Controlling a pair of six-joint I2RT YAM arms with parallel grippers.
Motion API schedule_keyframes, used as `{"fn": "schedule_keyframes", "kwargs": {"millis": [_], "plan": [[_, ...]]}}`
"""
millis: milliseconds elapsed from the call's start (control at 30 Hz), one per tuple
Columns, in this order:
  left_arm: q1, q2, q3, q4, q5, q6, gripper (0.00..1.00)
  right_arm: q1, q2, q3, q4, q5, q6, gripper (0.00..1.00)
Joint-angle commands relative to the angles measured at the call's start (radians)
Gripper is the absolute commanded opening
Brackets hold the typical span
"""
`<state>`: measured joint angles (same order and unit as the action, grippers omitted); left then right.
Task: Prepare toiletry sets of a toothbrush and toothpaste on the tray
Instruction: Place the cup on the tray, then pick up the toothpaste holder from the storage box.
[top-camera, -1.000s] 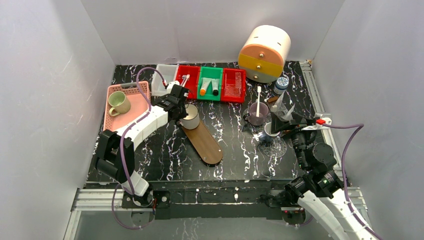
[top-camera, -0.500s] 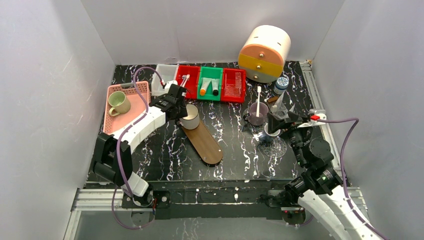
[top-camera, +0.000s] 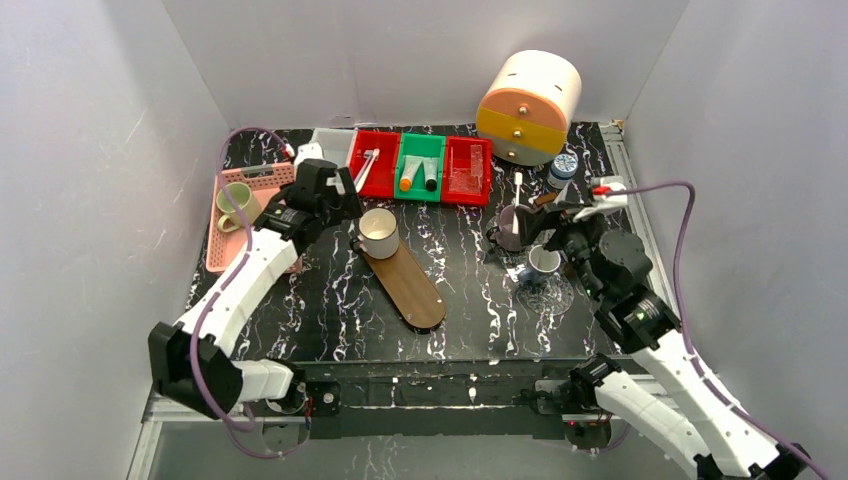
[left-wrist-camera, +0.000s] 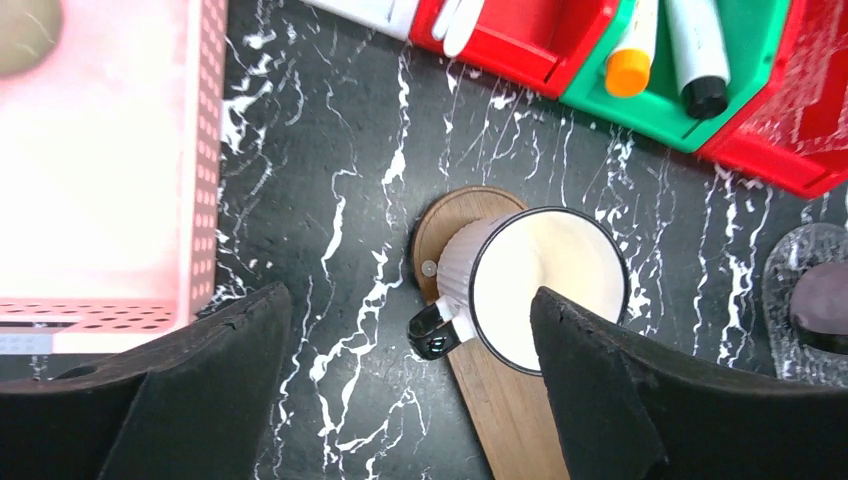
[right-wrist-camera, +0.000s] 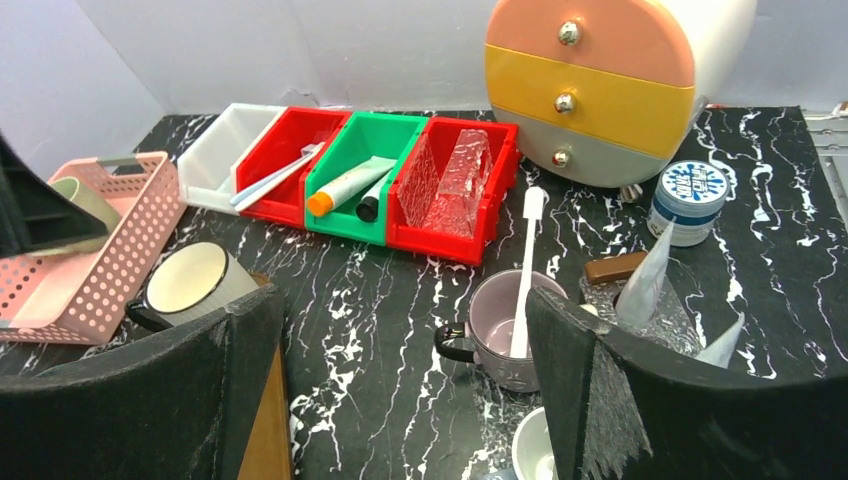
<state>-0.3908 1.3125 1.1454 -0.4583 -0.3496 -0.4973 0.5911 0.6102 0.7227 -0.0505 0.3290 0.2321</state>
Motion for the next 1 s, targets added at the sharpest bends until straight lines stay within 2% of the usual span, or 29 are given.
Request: {"fn": "schedule_keyframes", "kwargs": {"millis": [0,100,267,400,633,800,967], "plan": [[0.020,-0.093,0.047,-0.057,-0.005,0.089,0.89,0.001,0.108,0.119,-0.023,-0.052,-0.005,0.99],[0.023,-0.132,0.039,-0.062,-0.010,0.137,0.92,0.001,0.214,0.197,-0.053,-0.080,-0.006,0.99],[0.022,-0.218,-0.058,0.008,-0.001,0.208,0.95,0.002,0.410,0.334,-0.106,-0.068,-0.016,0.99],[0.022,-0.277,-0.149,0.062,0.031,0.214,0.98,-0.005,0.559,0.424,-0.117,-0.017,-0.017,0.99],[0.013,-0.346,-0.184,0.057,-0.001,0.215,0.98,-0.037,0.775,0.553,-0.092,-0.004,-0.009,0.98],[-0.010,-0.367,-0.213,0.058,-0.018,0.221,0.98,-0.074,0.922,0.601,-0.036,0.005,0.009,0.94],[-0.022,-0.380,-0.223,0.064,-0.016,0.224,0.98,-0.098,1.053,0.666,0.010,0.020,0.019,0.84]]}}
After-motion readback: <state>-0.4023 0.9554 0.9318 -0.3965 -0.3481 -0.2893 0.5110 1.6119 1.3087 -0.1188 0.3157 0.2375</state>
